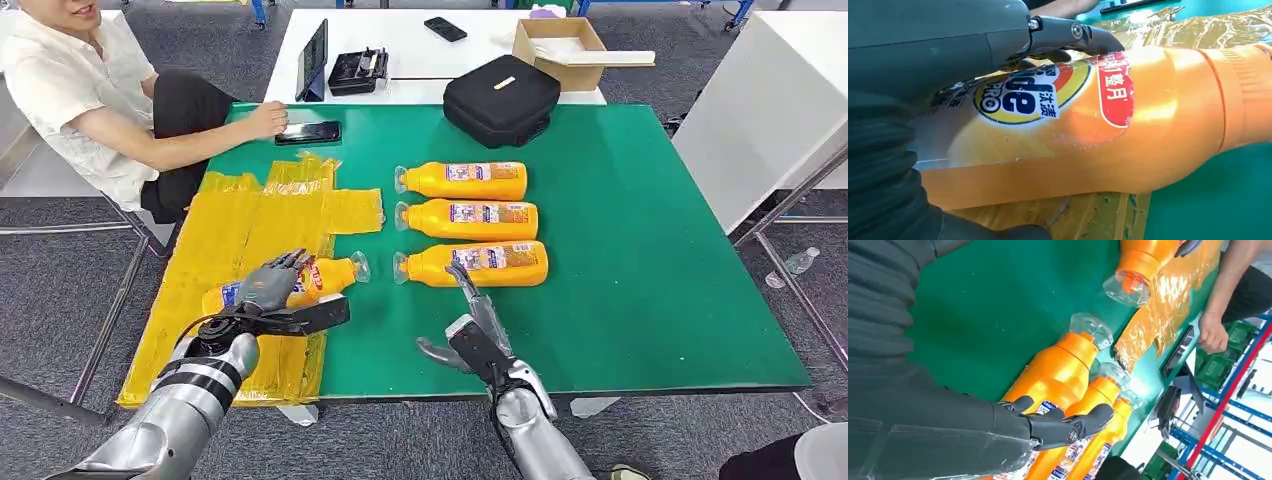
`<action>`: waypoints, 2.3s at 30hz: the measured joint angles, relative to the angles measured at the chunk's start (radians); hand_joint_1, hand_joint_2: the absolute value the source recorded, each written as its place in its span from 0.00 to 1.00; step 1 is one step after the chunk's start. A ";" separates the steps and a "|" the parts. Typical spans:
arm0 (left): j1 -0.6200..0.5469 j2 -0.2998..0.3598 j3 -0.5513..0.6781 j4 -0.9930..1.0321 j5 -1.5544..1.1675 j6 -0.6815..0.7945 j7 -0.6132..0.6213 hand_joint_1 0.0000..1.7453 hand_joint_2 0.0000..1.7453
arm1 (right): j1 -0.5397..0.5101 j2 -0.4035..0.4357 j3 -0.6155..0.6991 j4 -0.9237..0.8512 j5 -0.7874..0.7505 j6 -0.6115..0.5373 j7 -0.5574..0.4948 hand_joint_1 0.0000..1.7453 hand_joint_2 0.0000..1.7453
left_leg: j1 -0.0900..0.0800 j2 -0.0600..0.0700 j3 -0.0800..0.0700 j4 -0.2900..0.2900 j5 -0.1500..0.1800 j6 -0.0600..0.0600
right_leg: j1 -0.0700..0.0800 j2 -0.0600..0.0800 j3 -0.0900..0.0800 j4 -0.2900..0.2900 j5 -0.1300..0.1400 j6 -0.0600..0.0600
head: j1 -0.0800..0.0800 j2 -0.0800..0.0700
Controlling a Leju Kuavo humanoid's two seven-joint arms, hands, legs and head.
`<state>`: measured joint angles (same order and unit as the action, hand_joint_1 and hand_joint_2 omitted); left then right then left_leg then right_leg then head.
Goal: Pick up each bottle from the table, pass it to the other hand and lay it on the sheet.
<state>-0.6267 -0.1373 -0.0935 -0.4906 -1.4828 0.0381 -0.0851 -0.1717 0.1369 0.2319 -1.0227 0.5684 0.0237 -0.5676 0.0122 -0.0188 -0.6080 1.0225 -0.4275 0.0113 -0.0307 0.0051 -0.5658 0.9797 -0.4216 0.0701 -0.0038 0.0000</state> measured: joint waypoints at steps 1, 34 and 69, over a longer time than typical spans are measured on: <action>0.000 0.000 0.000 0.001 0.000 0.000 0.000 0.00 1.00 | 0.000 0.000 0.000 0.001 0.000 0.000 0.000 0.00 1.00 | 0.000 0.000 0.000 0.000 0.000 0.000 | 0.000 0.000 0.000 0.000 0.000 0.000 | 0.000 0.000; 0.310 -0.085 -0.074 -0.481 -0.006 0.459 -0.045 0.00 1.00 | 0.104 0.010 -0.008 -0.113 0.041 -0.017 0.061 0.00 1.00 | 0.000 0.000 -0.015 0.001 0.000 0.000 | 0.000 0.000 -0.016 0.000 0.000 0.000 | 0.000 0.000; 0.506 -0.172 -0.134 -0.887 0.817 0.087 -0.278 0.00 1.00 | 0.171 -0.031 -0.006 -0.406 0.567 -0.297 0.224 0.00 1.00 | 0.000 0.002 -0.019 0.001 0.000 0.000 | 0.000 0.001 -0.020 0.000 0.000 0.000 | 0.000 0.000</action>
<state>-0.1208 -0.3098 -0.2277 -1.3779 -0.6656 0.1251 -0.3628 -0.0011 0.1057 0.2262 -1.4283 1.1349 -0.2731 -0.3433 0.0121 -0.0168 -0.6266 1.0231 -0.4273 0.0117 -0.0310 0.0060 -0.5861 0.9796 -0.4214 0.0705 -0.0042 0.0000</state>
